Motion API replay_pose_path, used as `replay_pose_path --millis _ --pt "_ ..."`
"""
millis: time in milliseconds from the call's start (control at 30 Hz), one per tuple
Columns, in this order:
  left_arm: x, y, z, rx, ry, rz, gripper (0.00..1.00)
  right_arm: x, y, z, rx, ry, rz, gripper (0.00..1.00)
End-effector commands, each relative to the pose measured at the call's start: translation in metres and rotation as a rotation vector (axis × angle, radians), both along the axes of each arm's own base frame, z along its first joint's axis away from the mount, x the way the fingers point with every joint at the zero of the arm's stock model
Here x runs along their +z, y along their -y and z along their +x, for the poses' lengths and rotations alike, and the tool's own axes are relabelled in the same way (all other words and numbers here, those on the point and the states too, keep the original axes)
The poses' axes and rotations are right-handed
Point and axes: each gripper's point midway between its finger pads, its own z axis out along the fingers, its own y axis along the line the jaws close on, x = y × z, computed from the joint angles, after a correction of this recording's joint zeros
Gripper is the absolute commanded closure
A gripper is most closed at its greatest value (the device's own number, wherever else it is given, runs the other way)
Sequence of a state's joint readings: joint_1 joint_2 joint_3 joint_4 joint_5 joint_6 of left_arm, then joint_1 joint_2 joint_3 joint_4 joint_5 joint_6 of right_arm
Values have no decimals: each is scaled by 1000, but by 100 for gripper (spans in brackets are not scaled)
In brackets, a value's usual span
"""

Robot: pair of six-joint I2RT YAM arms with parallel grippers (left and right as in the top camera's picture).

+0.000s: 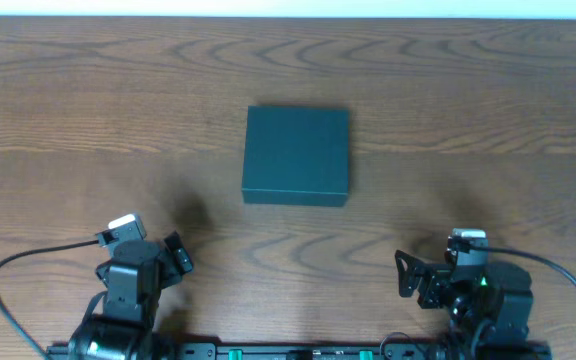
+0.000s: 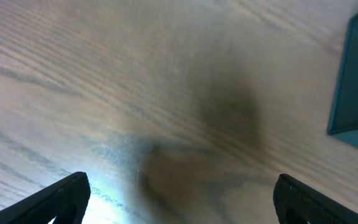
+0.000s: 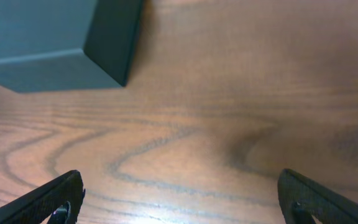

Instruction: Pack container

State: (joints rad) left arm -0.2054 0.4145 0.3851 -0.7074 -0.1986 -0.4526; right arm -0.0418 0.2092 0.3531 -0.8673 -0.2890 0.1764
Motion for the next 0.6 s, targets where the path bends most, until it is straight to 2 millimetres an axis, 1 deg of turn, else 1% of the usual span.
replay_pose_path --millis 0,100,167,267,400,467,567 --pt "7 -3 -1 19 70 -15 5 8 1 0 -12 70 11 1" --pt "12 -3 -4 20 166 -35 5 14 0 -1 -11 154 7 1" --pt "12 -5 -5 26 208 -43 5 11 0 -1 -11 146 8 1" --pt "8 -11 -11 54 214 -42 5 1 0 -1 -12 123 8 1" --pt "-3 -21 -16 104 202 -34 5 -22 0 -2 -12 68 11 1" --pt "-11 -23 -17 116 181 -29 5 -26 0 0 -12 71 11 1" --pt "-30 -23 -18 117 138 -22 5 -31 1 1 -12 61 11 1"
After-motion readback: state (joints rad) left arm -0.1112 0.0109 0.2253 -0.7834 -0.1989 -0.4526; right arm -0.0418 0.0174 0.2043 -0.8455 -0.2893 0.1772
